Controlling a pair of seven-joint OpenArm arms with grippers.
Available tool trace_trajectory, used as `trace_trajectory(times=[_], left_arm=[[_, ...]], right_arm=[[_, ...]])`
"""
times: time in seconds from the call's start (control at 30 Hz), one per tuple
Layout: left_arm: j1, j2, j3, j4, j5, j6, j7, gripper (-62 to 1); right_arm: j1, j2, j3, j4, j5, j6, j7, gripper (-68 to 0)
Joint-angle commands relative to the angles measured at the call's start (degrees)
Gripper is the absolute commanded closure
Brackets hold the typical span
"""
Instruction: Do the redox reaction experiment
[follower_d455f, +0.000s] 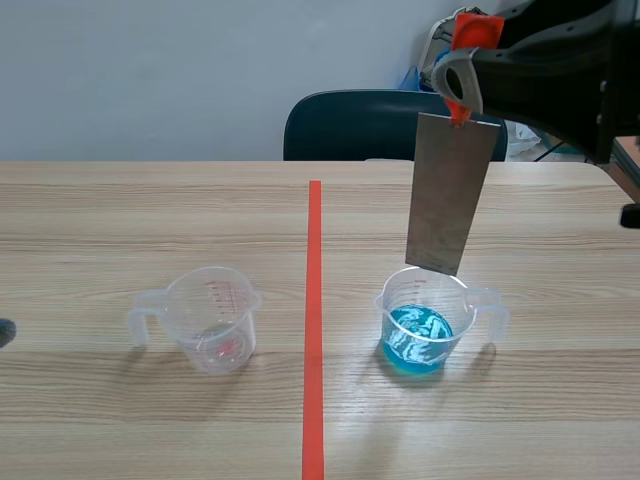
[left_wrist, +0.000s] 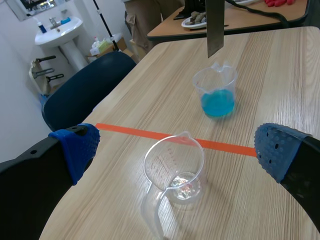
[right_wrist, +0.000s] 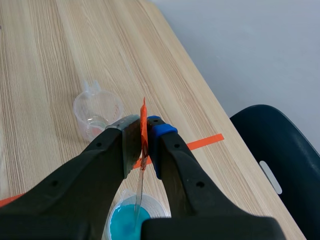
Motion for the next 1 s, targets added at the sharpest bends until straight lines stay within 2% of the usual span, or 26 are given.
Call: trace_trajectory(times=[0.0,0.13,0.97], left_arm=[[-0.35,0.44,-0.13,0.70,-0.57,0.11,-0.33,-62.3],[-0.35,0.44,-0.13,0.70,-0.57,0.11,1.49,-62.3],[-0.33,0.44,-0.13,0.70,-0.57,0.11,1.53,-62.3]], right_arm=[[0.55,0.42,0.72,0.79,0.83,0.35,0.66,-0.8],[0.55,0.42,0.72,0.79,0.83,0.35,0.66,-0.8],[0.55,0.42,0.72,0.79,0.83,0.35,0.66,-0.8]])
